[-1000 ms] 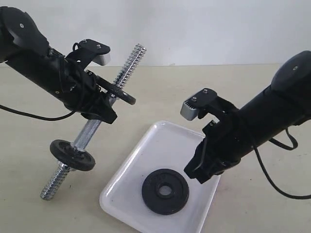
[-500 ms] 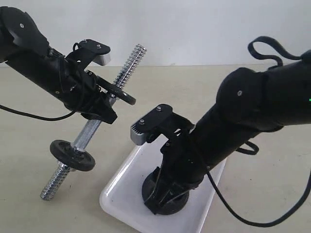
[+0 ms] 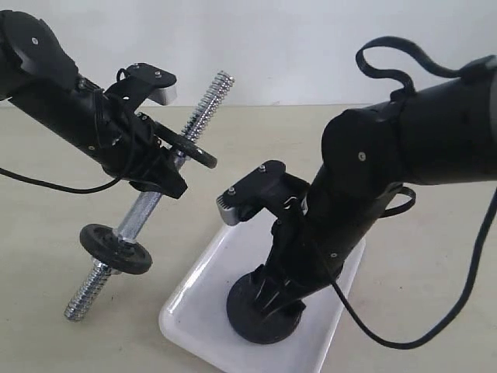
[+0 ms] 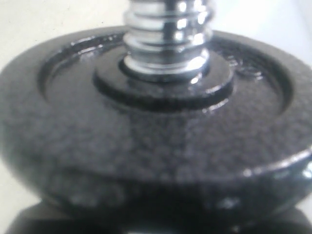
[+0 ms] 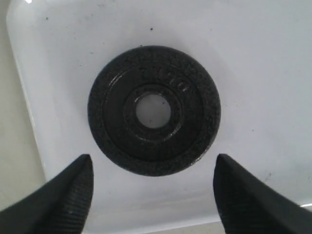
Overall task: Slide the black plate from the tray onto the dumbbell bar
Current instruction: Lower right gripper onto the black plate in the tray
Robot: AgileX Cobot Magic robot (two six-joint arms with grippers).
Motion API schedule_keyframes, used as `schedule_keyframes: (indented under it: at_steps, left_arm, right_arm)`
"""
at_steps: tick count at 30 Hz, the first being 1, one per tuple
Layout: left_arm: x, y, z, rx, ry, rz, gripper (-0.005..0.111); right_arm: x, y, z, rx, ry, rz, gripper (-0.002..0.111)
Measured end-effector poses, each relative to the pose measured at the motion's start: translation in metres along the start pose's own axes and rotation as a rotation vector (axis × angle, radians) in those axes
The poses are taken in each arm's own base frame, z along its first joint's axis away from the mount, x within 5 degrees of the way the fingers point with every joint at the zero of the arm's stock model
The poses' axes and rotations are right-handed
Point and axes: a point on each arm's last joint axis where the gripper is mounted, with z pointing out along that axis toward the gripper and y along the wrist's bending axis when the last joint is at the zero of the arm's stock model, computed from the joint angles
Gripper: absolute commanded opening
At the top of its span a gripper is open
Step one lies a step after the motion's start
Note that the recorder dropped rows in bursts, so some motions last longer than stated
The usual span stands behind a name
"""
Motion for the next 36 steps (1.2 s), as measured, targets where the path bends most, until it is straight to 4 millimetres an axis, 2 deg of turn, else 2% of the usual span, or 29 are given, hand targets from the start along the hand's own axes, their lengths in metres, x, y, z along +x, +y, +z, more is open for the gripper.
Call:
schedule_keyframes:
  at_steps: [6, 9, 19, 29, 31, 34, 36]
  left_arm:
    - [0.000, 0.000, 0.000, 0.000, 0.000, 0.000, 0.004]
    - [0.000, 0.000, 0.000, 0.000, 0.000, 0.000, 0.004]
    - [0.000, 0.000, 0.000, 0.002, 0.002, 0.000, 0.004]
    - [0.000, -0.002, -0.007, -0.002, 0.008, 0.024, 0.004]
    - [0.000, -0.003, -0.009, -0.001, 0.008, 0.027, 0.004]
    - [0.000, -0.003, -0.010, -0.002, 0.008, 0.030, 0.004]
    - [0.000, -0.003, -0.010, -0.003, 0.008, 0.031, 0.004]
  right_arm:
    - [0.005, 0.003, 0.025, -0.016, 0.097, -0.004, 0.063]
    - [0.004, 0.008, 0.031, -0.023, 0.119, -0.008, 0.063]
    - [-0.027, 0.013, 0.014, -0.018, 0.041, -0.029, 0.064]
    - [-0.033, 0.012, 0.013, -0.006, -0.011, -0.035, 0.063]
    - [-0.032, 0.012, 0.013, -0.006, -0.002, -0.037, 0.067]
    - [-0.029, 0.012, 0.013, -0.006, 0.034, -0.048, 0.087]
    - [-0.027, 0.011, 0.013, -0.001, 0.051, -0.058, 0.092]
